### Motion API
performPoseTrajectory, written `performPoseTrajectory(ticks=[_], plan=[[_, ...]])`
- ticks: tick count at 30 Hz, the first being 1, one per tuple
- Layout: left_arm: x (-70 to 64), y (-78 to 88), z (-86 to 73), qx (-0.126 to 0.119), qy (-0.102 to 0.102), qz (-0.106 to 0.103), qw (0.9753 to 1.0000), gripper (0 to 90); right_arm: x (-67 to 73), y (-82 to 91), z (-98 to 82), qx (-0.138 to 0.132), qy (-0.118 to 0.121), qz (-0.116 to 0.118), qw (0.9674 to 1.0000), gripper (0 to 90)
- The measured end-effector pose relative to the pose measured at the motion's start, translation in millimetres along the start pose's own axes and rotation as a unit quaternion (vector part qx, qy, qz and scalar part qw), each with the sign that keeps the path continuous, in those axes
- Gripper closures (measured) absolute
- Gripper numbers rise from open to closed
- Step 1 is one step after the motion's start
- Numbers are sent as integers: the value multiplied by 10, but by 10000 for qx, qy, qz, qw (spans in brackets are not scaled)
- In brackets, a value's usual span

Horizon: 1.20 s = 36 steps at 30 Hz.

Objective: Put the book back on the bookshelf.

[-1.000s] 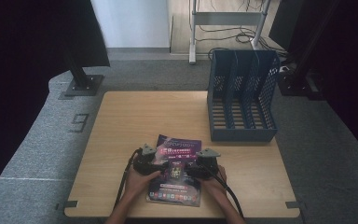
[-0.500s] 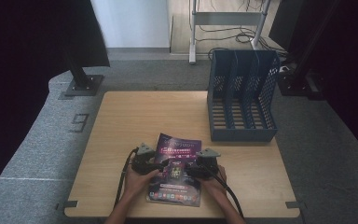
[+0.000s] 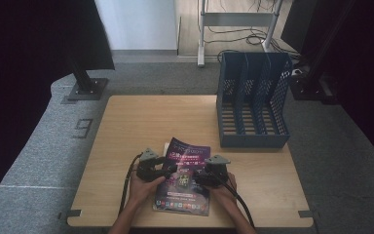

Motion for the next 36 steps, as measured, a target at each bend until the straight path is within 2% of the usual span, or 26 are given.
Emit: performPoseTrajectory(ticks=[3, 6, 10, 17, 21, 26, 30, 36], plan=[[-11, -16, -17, 61, -30, -27, 10000, 292, 0, 0, 0, 1, -2, 0, 10000, 214], [1, -37, -39, 147, -62, 35, 9999, 294, 0, 0, 0, 1, -1, -1, 10000, 214], [34, -86, -76, 280, -4, 71, 9996, 297, 0, 0, 0, -1, 1, -1, 10000, 214], [80, -173, -32, 374, -52, 126, 9992, 304, -1, -1, 0, 0, -13, 5, 10000, 213], [83, -227, 12, 346, -54, 77, 9994, 320, -2, -2, 1, 1, -13, 7, 10000, 213], [137, -302, -35, 505, -54, 158, 9986, 327, -2, -2, 0, 0, -13, 7, 10000, 213], [164, -321, -38, 488, 2, 210, 9986, 345, -2, -2, 0, 2, -14, 7, 10000, 213], [157, -336, -27, 439, 31, 166, 9989, 351, -3, -3, 1, 5, -17, 11, 10000, 211]])
Point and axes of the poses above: each handheld gripper's, and its own axes: y roughly backward along the jaws, z roughly out of its top, x roughly to its left, the point moved 10 cm from there along -y, roughly forward along the jaws, and after that the axes turned 7 degrees about -x, right-handed, at the moved point
